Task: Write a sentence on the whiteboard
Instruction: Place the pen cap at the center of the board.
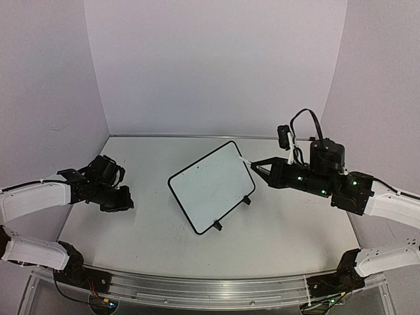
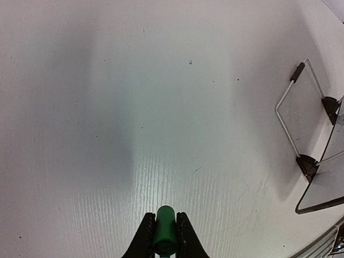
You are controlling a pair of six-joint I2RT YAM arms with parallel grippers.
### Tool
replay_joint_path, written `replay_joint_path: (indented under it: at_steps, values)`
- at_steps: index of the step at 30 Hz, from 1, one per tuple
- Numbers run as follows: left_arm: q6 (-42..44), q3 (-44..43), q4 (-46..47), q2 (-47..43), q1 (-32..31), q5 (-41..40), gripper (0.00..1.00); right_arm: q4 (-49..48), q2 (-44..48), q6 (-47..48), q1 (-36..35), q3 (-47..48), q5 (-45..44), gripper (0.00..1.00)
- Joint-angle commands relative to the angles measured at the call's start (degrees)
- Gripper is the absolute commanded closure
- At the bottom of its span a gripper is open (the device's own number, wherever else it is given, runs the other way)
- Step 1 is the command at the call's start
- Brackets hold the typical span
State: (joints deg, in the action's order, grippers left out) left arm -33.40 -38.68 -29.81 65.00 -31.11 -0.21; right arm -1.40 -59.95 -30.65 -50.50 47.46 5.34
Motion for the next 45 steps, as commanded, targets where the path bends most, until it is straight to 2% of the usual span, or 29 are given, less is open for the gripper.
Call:
replay_joint_path:
  at_steps: [1, 7, 15, 28, 31, 33, 36, 45]
  values:
    - [-0.76, 1.3, 5.75, 1.53, 0.0, -1.12, 1.0, 0.69, -1.99, 2.19, 0.01, 2.9, 2.7, 1.0]
    - [-0.87, 1.14, 5.05, 6.48, 0.0, -1.36, 0.98, 0.69, -2.71, 2.54, 0.04, 2.94, 2.4, 1.0]
    - [-0.35, 0.59, 5.39, 7.67, 0.0, -0.15, 0.75, 1.01, -2.99, 3.3, 0.03, 2.68, 4.1, 1.0]
    - [0.99, 0.04, 5.39, 7.34, 0.0, 0.45, 0.55, 1.31, -2.44, 3.78, 0.0, 2.55, 4.99, 1.0]
    - [2.02, -0.25, 5.96, 7.61, 0.0, 3.1, 0.43, 1.31, -2.74, 3.77, 0.05, 2.55, 5.13, 1.0]
    - [2.55, -0.7, 5.5, 8.09, 0.0, 3.2, 0.3, 1.31, -2.93, 3.76, 0.0, 2.55, 5.21, 1.0]
    - [3.16, -1.44, 4.31, 8.83, 0.0, 2.26, 0.19, 1.31, -3.2, 3.89, 0.01, 2.67, 5.34, 1.0]
    - [3.37, -2.5, 3.62, 5.63, 0.0, 0.76, 0.16, 1.31, -3.96, 4.71, -0.04, 3.19, 7.27, 1.0]
